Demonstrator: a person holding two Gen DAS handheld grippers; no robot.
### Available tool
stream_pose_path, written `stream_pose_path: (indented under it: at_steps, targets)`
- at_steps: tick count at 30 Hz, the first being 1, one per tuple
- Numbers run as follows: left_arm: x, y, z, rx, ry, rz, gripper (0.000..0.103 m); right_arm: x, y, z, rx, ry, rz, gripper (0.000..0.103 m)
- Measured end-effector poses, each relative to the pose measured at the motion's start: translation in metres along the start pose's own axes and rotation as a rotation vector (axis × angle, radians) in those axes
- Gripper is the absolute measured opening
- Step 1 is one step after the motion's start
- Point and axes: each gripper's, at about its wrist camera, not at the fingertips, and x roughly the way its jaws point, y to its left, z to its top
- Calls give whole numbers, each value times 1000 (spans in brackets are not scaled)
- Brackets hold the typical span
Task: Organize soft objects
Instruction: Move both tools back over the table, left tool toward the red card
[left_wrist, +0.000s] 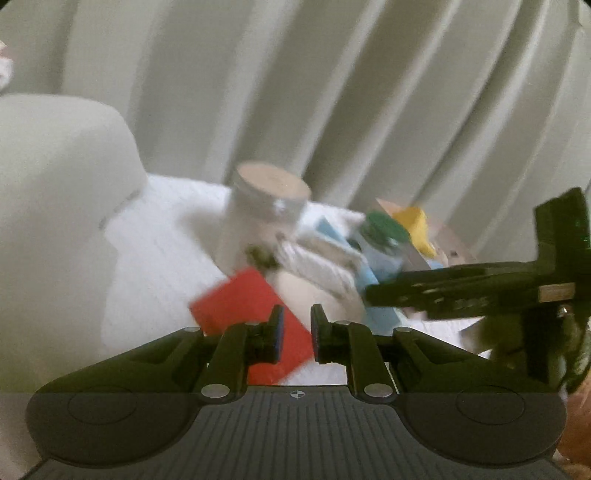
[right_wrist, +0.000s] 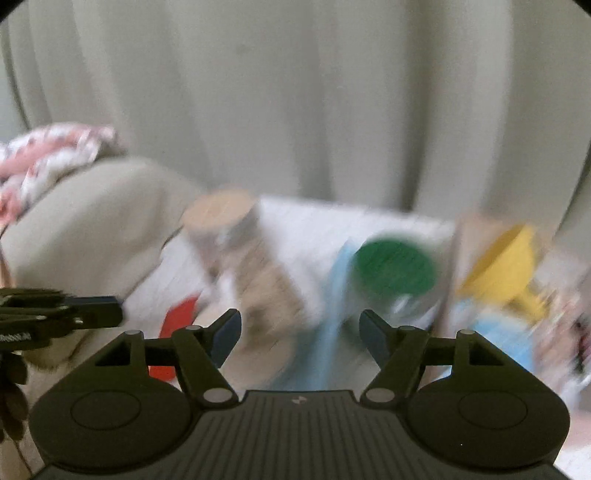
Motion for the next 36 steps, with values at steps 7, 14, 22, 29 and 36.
stream_pose_path:
  at_steps: [7, 14, 22, 29, 36]
  targets:
    - [18, 5, 0, -68, 11, -50, 16, 7, 15, -27, -60, -33, -80, 71]
    - [22, 20, 0, -149, 17, -60, 16, -7, 28, 2, -162, -128, -74, 72]
    - [14, 30, -9, -166, 40, -31, 16, 40, 47, 42, -257, -64, -45, 72]
    - [8, 41, -15, -215, 22, -31, 16, 66, 36, 62, -259, 110, 26, 72]
    - [14, 44, -17, -230, 33, -48, 16, 39, 40, 24, -275, 111, 60, 72]
